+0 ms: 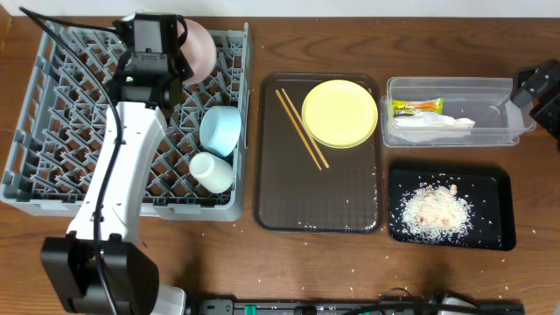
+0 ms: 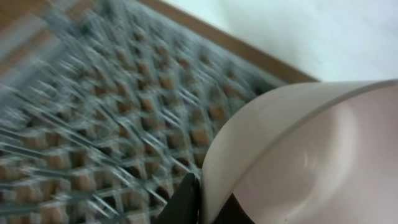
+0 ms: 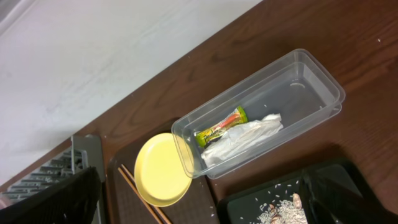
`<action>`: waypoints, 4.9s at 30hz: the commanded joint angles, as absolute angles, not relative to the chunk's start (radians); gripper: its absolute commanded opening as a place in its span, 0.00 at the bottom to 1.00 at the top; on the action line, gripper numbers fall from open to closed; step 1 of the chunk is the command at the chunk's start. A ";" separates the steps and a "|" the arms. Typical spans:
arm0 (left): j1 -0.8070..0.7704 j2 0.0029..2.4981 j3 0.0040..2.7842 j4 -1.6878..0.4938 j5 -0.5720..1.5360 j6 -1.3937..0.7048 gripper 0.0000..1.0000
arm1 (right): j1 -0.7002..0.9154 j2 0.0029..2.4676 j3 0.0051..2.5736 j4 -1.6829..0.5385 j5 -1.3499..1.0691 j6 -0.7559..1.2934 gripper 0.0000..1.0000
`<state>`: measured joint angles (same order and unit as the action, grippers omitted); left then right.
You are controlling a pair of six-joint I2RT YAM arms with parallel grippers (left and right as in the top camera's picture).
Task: Sort waste into correct bins and load items into the dishwasher
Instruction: 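Carry pink bowl to the back of the rack with left gripper, then lower the pink bowl into the back of the rack and release, then move left gripper to the yellow plate on the brown tray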
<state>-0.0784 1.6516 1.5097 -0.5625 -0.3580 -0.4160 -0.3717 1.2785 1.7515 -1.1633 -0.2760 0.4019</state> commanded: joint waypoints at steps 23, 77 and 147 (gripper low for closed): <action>-0.312 2.017 1.520 -0.191 -1.283 -0.082 0.07 | -0.379 1.279 1.751 -1.165 -0.277 0.403 0.99; -0.322 2.146 1.518 0.011 -1.320 0.080 0.07 | -0.379 1.278 1.751 -1.165 -0.277 0.403 0.99; -0.485 2.081 1.414 0.221 -1.388 0.445 0.56 | -0.379 1.279 1.751 -1.165 -0.277 0.403 0.99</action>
<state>-0.4709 2.1479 1.4158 0.2203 -1.3899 0.4461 -0.3717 1.2785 1.7512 -1.1633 -0.2760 0.4019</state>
